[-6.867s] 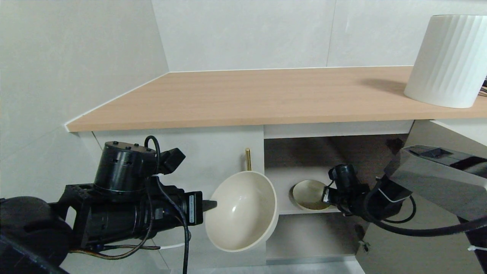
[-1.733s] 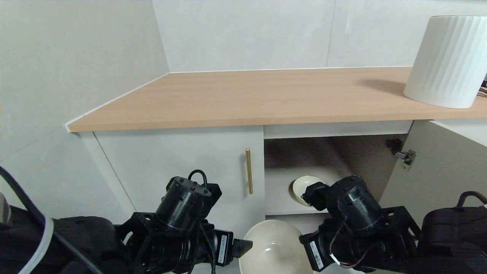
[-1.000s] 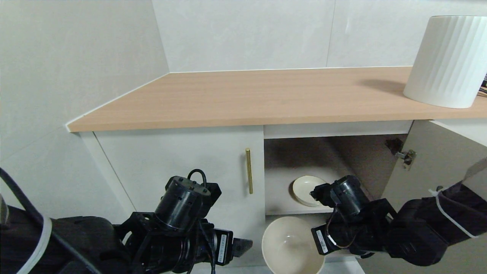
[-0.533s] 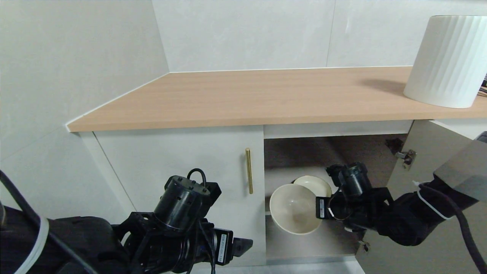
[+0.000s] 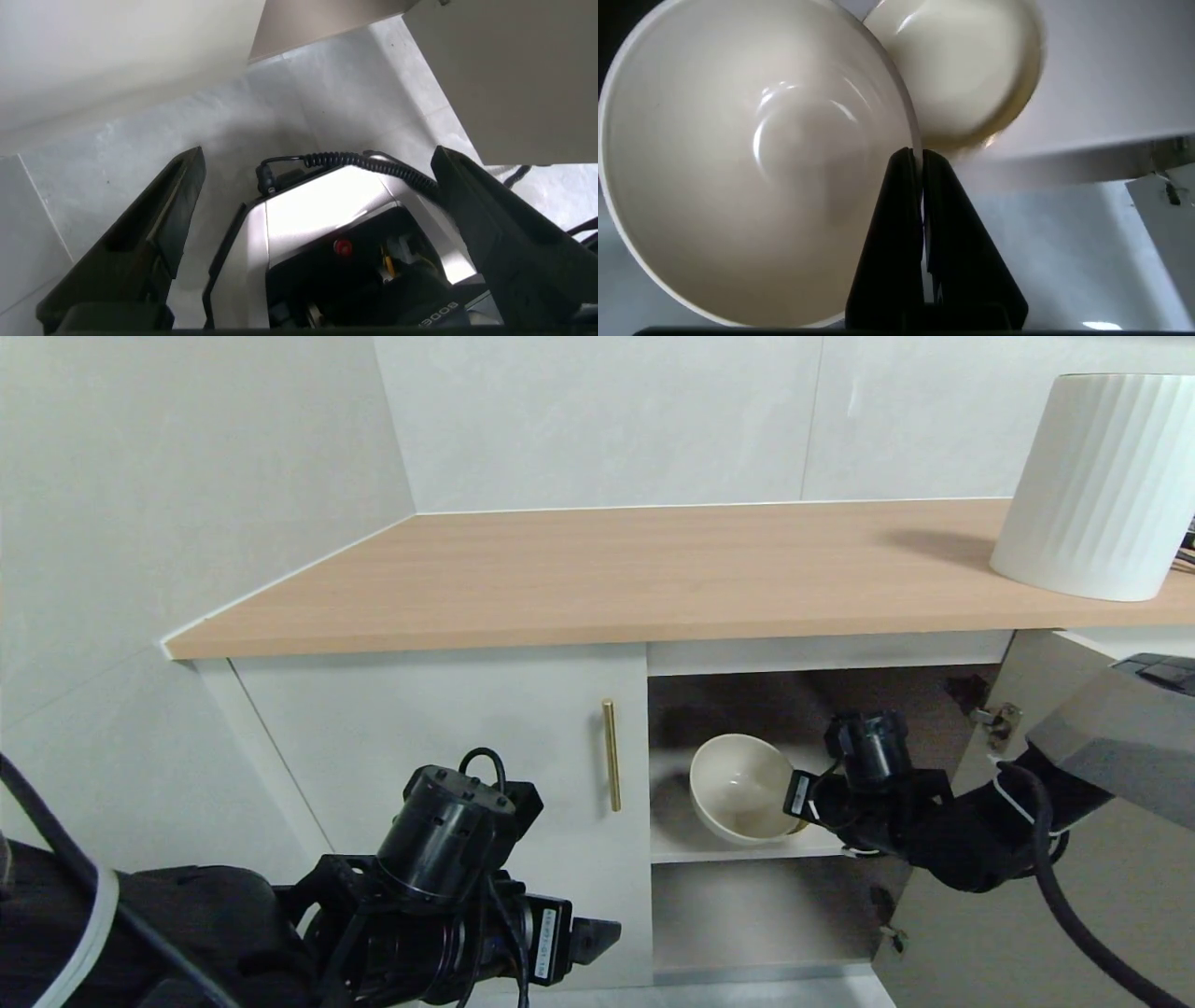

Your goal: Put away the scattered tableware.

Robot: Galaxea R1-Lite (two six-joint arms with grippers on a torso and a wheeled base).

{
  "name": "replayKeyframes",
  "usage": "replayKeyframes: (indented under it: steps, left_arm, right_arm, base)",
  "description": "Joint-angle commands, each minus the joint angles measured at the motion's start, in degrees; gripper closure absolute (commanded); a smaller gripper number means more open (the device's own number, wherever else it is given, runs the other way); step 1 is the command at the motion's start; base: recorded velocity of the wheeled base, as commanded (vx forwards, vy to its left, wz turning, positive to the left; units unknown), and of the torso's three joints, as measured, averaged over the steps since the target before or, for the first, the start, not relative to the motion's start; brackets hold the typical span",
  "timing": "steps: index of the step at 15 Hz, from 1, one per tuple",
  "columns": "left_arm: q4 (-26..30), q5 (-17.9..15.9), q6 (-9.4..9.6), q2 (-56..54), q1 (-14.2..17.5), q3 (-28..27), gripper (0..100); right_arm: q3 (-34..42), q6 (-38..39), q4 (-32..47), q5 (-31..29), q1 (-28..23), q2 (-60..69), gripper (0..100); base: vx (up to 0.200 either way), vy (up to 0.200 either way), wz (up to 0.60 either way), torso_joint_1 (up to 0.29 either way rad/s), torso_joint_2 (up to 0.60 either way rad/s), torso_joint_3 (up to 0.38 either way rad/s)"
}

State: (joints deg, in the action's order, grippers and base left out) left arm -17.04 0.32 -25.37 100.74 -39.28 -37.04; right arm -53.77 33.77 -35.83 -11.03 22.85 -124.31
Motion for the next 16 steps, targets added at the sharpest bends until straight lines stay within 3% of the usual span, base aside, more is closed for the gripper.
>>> replayKeyframes:
  steps: [1,9,16]
  left_arm:
    - [0.0,0.0,-0.03,0.1,0.0,0.0,0]
    - [0.0,0.0,-0.03,0.2,-0.2,0.1,0]
    - [0.0,0.0,-0.03,0.2,-0.2,0.1,0]
  right_arm:
    - [-2.0,0.2,0.2,-0.6,-2.0,-2.3,100]
    - [-5.4,-0.1,0.9,-6.8,-3.9,-4.8,100]
    - [-5.2,-0.6,1.9,-7.0,-4.2,-5.1,100]
  base:
    - [0.000,0.000,0.00,0.000,0.00,0.000]
    - [0.000,0.000,0.00,0.000,0.00,0.000]
    - [0.000,0.000,0.00,0.000,0.00,0.000]
